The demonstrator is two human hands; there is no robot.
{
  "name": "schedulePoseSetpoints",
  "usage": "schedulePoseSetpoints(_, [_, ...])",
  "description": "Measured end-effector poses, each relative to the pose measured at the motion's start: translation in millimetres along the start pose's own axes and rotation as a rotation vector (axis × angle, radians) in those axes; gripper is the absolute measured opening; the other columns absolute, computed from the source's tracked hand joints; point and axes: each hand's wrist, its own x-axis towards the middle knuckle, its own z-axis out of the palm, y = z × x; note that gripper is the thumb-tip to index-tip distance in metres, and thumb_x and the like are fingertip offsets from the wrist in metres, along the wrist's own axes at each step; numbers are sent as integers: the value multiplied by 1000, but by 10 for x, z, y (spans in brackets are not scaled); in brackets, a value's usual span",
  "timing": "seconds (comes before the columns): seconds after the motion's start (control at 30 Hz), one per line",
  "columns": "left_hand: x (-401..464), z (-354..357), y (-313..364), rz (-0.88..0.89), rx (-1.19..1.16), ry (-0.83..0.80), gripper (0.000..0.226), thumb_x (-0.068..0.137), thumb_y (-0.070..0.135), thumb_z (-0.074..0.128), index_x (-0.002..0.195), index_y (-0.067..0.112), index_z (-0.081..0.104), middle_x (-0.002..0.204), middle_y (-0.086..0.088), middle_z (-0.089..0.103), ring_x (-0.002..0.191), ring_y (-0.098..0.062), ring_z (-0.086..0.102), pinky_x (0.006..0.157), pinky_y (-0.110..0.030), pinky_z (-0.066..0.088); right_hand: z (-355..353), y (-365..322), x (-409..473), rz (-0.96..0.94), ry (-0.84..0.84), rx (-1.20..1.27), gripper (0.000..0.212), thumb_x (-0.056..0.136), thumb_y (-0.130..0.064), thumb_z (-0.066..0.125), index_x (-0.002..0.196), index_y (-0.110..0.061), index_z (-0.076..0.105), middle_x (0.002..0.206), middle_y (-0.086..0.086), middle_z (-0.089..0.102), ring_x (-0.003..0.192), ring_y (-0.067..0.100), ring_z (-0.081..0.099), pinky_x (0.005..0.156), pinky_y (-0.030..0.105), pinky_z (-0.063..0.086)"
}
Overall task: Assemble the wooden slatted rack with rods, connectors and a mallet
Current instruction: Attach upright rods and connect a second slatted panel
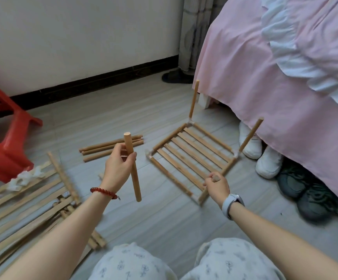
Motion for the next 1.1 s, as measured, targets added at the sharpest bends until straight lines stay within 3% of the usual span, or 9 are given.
schedulePoseSetpoints(0.1, [13,48,72,30,25,-7,13,93,13,56,105,16,51,93,6,57,92,-15,57,79,-30,49,-40,-15,-5,-95,-133,-108,15,84,-3,45,75,-11,54,77,5,63,75,19,53,59,24,38])
schedulePoseSetpoints(0.2, [3,100,120,25,35,-19,13,93,13,57,105,16,50,96,3,57,92,-15,57,78,-26,48,-116,37,-2,-136,-240,-178,13,81,-2,46,82,0,59,85,15,66,71,20,50,59,27,37])
schedulePoseSetpoints(0.43, [-50,349,132,3,3,-95,14,93,14,57,105,16,51,94,1,59,92,-22,64,76,-30,52,-808,244,-16,-194,-462,-316,23,81,2,48,69,-12,63,72,-1,68,67,9,57,56,17,43])
schedulePoseSetpoints(0.5, [-45,465,175,10,-11,-127,14,93,14,57,106,16,51,95,1,60,95,-24,64,82,-38,54,-1068,367,113,-151,-393,-339,21,82,0,50,73,-10,66,75,0,68,66,10,55,58,19,44])
schedulePoseSetpoints(0.6, [-32,642,251,33,-61,-182,14,93,13,58,102,21,52,97,3,60,98,-25,63,85,-40,54,-1274,519,330,-16,-84,-233,4,82,-12,58,79,-14,60,79,11,62,73,21,54,67,31,44])
schedulePoseSetpoints(0.7, [-32,745,285,43,-100,-223,15,93,12,57,95,26,53,99,-2,61,96,-22,65,84,-38,55,-1212,485,471,62,195,-109,9,86,-16,60,88,-9,55,90,11,59,91,27,55,78,31,41])
schedulePoseSetpoints(0.83, [-21,754,252,55,-146,-240,15,92,10,57,95,25,55,101,-7,63,93,-18,65,81,-31,56,-943,343,618,258,327,65,28,91,-15,53,111,4,55,114,20,61,108,36,56,94,42,45])
schedulePoseSetpoints(0.97, [43,702,203,76,-169,-268,20,89,9,61,95,28,60,100,-3,67,95,-16,65,84,-33,54,-491,104,504,285,-92,-133,35,95,-7,46,128,3,50,116,15,59,103,28,60,67,26,46])
schedulePoseSetpoints(1.1, [71,718,200,105,-179,-335,24,85,5,66,94,26,65,99,-1,67,93,-20,66,82,-34,55,-127,-279,215,-261,-543,-179,53,92,-23,58,141,-25,39,125,-1,50,86,10,52,67,16,43])
